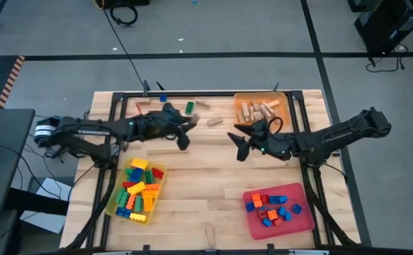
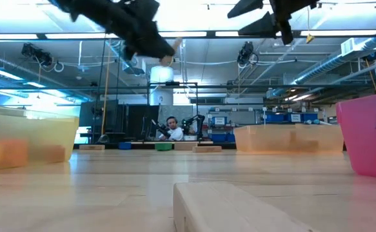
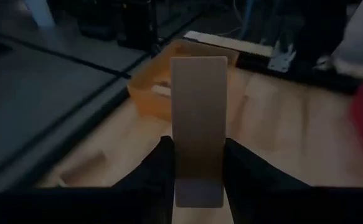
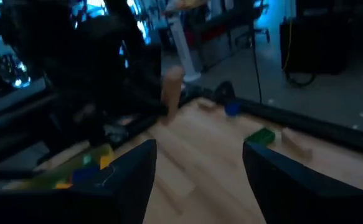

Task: Sort blocks by size
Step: Put the brown block into the orange bin

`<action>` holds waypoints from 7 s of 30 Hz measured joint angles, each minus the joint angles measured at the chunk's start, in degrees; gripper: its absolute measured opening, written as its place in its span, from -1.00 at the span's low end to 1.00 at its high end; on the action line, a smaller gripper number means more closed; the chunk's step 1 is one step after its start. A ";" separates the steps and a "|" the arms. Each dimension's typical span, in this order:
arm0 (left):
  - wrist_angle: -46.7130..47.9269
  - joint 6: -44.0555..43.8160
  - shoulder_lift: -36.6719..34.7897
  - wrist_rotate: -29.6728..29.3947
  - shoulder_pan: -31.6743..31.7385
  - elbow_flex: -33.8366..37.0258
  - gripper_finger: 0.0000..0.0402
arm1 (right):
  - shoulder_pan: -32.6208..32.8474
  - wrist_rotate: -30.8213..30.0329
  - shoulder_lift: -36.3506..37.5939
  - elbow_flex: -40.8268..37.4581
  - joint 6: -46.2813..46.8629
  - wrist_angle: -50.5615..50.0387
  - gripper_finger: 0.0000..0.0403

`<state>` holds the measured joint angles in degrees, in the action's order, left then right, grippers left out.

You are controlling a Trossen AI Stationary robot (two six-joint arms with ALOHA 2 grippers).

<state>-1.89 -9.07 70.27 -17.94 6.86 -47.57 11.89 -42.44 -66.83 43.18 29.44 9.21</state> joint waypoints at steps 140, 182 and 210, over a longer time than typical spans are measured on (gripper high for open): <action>41.41 22.35 -20.13 -5.39 18.13 10.56 0.06 | -29.56 55.30 -28.45 28.91 -2.23 -23.22 0.09; 37.33 -15.25 -20.07 4.05 7.60 1.84 0.06 | -38.39 44.55 -73.52 80.40 -58.47 -79.43 0.18; 30.51 -16.93 -20.07 5.87 7.60 1.84 0.06 | -35.92 42.85 -73.48 80.37 -67.13 -78.53 0.02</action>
<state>28.62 -26.00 50.19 -12.08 14.46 -45.74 -24.04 0.42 -140.31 123.55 -37.69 -69.33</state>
